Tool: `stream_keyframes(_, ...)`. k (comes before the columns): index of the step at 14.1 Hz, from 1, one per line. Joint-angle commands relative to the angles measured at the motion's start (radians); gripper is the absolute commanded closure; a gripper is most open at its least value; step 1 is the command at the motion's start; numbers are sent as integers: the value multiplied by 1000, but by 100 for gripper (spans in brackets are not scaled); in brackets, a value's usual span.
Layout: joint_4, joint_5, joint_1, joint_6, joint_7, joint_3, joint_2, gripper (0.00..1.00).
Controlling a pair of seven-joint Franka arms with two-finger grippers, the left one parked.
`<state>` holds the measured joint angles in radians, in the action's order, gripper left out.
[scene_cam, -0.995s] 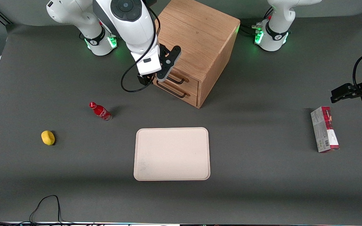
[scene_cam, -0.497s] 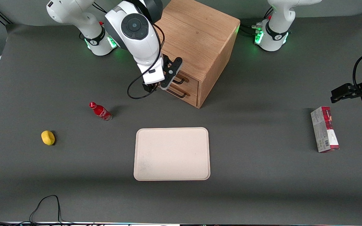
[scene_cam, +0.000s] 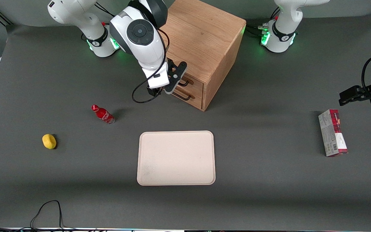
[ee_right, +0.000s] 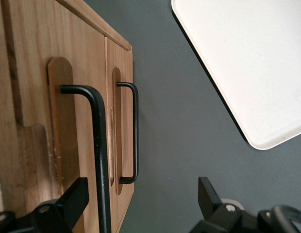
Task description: Open upper drawer
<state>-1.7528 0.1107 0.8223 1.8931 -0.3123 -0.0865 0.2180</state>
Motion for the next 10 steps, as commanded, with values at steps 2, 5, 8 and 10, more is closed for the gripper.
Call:
stream_keyframes(2, -17, 24, 6, 32, -57, -6, 4, 0)
stream_keyframes(5, -17, 24, 3, 44, -62, -7, 26, 0)
stream_keyframes(8, -17, 24, 3, 60, -62, -9, 47, 0)
stream_keyframes(10, -17, 24, 3, 67, -62, -10, 52, 0)
